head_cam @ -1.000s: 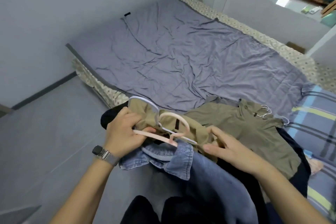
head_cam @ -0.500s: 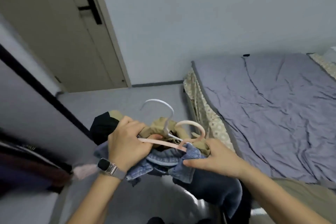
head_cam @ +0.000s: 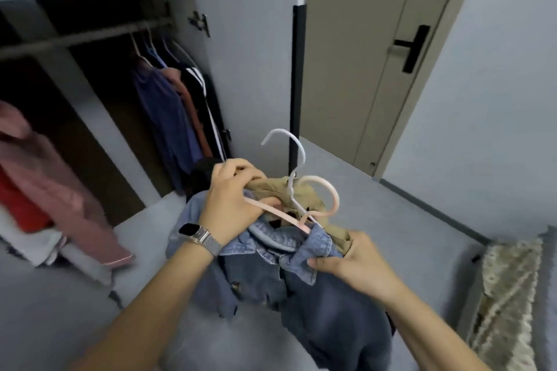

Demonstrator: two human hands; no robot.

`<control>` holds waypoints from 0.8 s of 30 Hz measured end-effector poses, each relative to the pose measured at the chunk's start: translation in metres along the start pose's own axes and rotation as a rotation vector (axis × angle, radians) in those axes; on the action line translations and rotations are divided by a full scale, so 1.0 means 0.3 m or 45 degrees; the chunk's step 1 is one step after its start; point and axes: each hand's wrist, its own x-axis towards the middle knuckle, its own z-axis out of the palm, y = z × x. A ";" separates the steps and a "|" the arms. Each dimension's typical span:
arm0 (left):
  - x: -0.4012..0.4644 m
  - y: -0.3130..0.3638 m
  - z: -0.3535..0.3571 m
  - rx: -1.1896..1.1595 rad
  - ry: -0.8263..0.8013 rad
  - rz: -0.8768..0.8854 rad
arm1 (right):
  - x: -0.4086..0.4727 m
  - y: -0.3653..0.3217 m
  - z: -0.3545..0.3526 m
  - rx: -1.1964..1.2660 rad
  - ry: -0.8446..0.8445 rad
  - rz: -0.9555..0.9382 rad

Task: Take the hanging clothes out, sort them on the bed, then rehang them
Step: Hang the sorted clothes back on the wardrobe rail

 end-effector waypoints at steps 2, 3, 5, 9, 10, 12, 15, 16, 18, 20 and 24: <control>-0.021 -0.056 -0.023 0.028 0.227 -0.329 | 0.113 -0.021 0.039 0.031 -0.042 -0.003; -0.056 -0.084 -0.029 -0.013 0.345 -0.518 | 0.166 -0.037 0.071 0.042 -0.064 0.001; -0.131 -0.105 -0.040 -0.330 0.408 -0.853 | 0.263 -0.066 0.162 0.062 -0.097 0.010; -0.163 -0.171 -0.053 -0.936 0.191 -1.063 | 0.434 -0.145 0.416 0.083 -0.170 0.026; -0.147 -0.218 -0.073 -0.950 0.214 -1.073 | 0.466 -0.176 0.481 0.084 -0.214 0.014; -0.107 -0.333 -0.125 -0.931 0.283 -1.125 | 0.531 -0.231 0.601 0.049 -0.283 -0.003; -0.044 -0.504 -0.210 -0.946 0.367 -1.190 | 0.633 -0.292 0.741 0.018 -0.328 -0.040; -0.018 -0.548 -0.237 -0.963 0.384 -1.194 | 0.665 -0.313 0.777 0.008 -0.327 -0.067; 0.044 -0.625 -0.289 -0.973 0.383 -1.187 | 0.725 -0.364 0.831 0.013 -0.335 -0.111; 0.112 -0.697 -0.328 -0.986 0.387 -1.154 | 0.789 -0.415 0.867 0.015 -0.348 -0.124; 0.243 -0.805 -0.381 -1.037 0.491 -1.136 | 0.908 -0.481 0.901 0.045 -0.351 -0.100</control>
